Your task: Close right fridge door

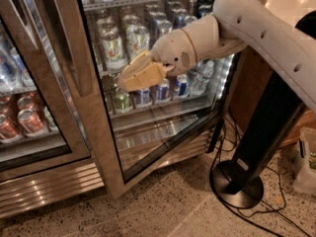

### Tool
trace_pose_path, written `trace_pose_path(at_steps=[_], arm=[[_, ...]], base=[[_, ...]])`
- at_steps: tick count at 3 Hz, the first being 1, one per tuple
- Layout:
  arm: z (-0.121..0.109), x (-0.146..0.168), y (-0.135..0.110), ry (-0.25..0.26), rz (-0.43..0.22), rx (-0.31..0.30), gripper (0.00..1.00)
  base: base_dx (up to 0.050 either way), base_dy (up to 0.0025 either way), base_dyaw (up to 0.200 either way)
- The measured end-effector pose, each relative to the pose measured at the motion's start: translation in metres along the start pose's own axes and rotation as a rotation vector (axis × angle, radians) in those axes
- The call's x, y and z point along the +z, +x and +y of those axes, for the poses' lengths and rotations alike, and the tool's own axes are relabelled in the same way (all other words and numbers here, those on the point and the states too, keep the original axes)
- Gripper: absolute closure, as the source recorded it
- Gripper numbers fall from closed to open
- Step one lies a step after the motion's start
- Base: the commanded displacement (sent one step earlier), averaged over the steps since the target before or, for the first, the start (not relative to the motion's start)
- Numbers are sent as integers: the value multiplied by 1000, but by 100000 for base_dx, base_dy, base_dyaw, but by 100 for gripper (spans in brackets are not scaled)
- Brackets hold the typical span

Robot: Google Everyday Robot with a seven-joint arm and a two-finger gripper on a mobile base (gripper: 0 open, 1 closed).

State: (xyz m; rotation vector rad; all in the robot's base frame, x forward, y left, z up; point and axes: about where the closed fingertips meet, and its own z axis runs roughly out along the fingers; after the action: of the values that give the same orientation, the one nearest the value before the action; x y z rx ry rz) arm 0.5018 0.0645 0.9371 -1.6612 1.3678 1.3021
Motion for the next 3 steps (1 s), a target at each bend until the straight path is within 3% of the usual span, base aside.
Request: trace_pose_path(at_steps=[1,2,3], arm=[[6,-1,1,0,0,0,100],[2,0,-2,42,30,2,100],[20,-1,1,192,155,-19,100]], base=[[0,0,0],[0,0,0],[0,0,0]])
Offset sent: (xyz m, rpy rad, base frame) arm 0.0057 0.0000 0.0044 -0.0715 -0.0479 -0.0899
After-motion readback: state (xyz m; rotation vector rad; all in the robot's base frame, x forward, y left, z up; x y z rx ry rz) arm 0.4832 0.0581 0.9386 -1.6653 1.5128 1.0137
